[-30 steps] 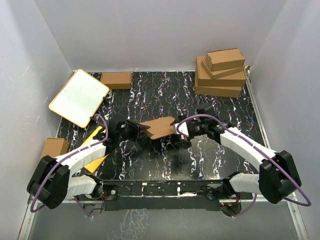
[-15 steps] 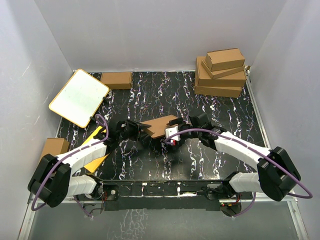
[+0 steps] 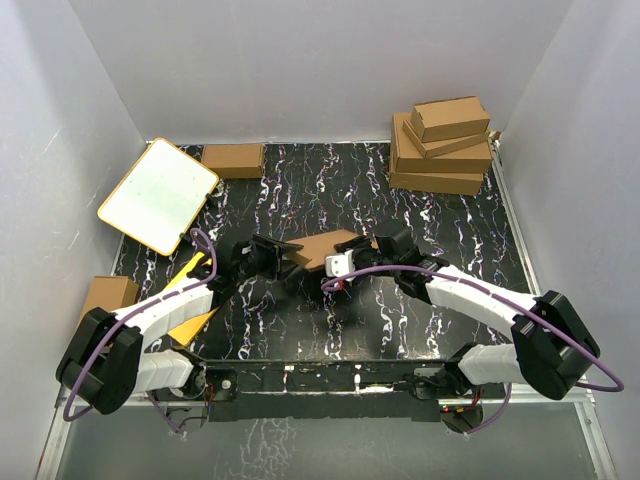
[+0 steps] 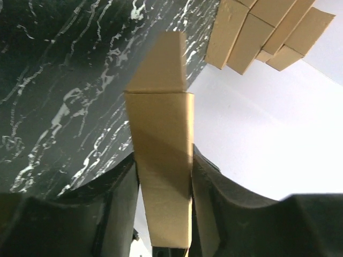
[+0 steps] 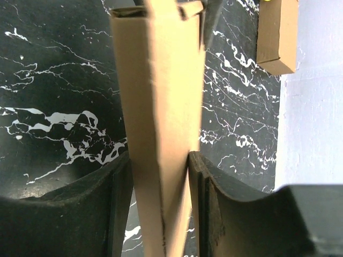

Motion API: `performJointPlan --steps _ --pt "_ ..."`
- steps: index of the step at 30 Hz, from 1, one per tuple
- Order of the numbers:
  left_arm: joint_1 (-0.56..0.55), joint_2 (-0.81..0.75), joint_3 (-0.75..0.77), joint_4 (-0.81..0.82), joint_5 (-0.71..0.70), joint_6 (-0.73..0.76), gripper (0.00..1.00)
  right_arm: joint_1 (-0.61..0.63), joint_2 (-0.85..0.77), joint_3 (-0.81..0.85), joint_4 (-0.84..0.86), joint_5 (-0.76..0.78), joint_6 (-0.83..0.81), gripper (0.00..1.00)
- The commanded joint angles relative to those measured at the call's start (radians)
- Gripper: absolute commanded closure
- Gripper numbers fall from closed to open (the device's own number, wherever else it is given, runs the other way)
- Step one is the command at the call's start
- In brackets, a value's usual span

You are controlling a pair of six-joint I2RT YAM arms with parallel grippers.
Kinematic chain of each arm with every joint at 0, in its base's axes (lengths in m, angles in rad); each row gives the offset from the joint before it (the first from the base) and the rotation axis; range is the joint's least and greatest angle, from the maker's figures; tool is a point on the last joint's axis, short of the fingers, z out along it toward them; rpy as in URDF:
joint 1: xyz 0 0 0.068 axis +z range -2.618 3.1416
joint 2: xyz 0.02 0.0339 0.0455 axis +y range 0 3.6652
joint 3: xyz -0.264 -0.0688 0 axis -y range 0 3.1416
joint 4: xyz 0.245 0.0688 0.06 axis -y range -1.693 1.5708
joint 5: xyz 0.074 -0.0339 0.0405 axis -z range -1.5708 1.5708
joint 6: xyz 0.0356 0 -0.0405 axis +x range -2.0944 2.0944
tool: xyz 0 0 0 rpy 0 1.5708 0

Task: Fold the paper box

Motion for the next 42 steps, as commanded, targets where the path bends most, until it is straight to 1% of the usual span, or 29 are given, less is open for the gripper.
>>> performJointPlan --steps 1,5,8,13,15,16,18,19,21,22,26,29,32,34,38,40,42 --pt "0.004 -0.014 -0.009 0.065 0.025 -0.032 0.54 0.005 -0.002 0.005 0.063 0.034 0.027 0.54" --pt "0.004 -0.038 -0.022 0.08 0.014 -0.032 0.4 0.004 -0.001 0.019 0.065 0.047 0.074 0.54" --pt "0.005 -0.065 -0.034 0.076 0.002 -0.031 0.32 -0.003 -0.001 0.031 0.064 0.037 0.119 0.56" --pt "0.004 -0.126 -0.062 0.066 -0.017 -0.026 0.24 -0.031 -0.003 0.063 0.052 -0.006 0.203 0.57" --pt "0.004 -0.16 -0.071 0.062 -0.03 -0.014 0.23 -0.047 -0.007 0.08 0.038 -0.029 0.24 0.58" --pt "0.004 -0.183 -0.072 0.056 -0.038 -0.001 0.2 -0.055 -0.009 0.09 0.033 -0.041 0.259 0.58" --pt "0.004 -0.229 -0.073 0.048 -0.051 0.037 0.19 -0.078 -0.01 0.108 0.022 -0.072 0.304 0.58" --pt "0.005 -0.247 -0.071 0.049 -0.056 0.079 0.16 -0.092 -0.009 0.117 0.015 -0.092 0.336 0.58" --pt "0.005 -0.277 -0.072 0.056 -0.063 0.154 0.15 -0.122 -0.011 0.135 0.003 -0.135 0.385 0.58" --pt "0.005 -0.292 -0.073 0.058 -0.067 0.205 0.12 -0.145 -0.013 0.143 0.001 -0.157 0.417 0.58" --pt "0.006 -0.349 -0.081 0.093 -0.062 0.472 0.07 -0.238 -0.018 0.178 -0.003 -0.291 0.577 0.58" --pt "0.007 -0.381 -0.092 0.073 -0.041 0.7 0.03 -0.323 -0.004 0.189 0.036 -0.415 0.752 0.58" --pt "0.007 -0.403 -0.123 0.044 -0.029 0.828 0.03 -0.385 0.043 0.222 0.04 -0.551 0.927 0.58" --pt "0.007 -0.41 -0.158 0.058 -0.02 0.853 0.03 -0.422 0.086 0.241 0.043 -0.627 1.053 0.58" --pt "0.007 -0.416 -0.208 0.105 -0.004 0.855 0.03 -0.459 0.197 0.26 0.074 -0.76 1.305 0.59" --pt "0.008 -0.411 -0.222 0.119 -0.005 0.849 0.03 -0.463 0.238 0.252 0.108 -0.774 1.39 0.59" --pt "0.007 -0.399 -0.24 0.156 -0.001 0.828 0.03 -0.466 0.27 0.224 0.164 -0.757 1.456 0.59"
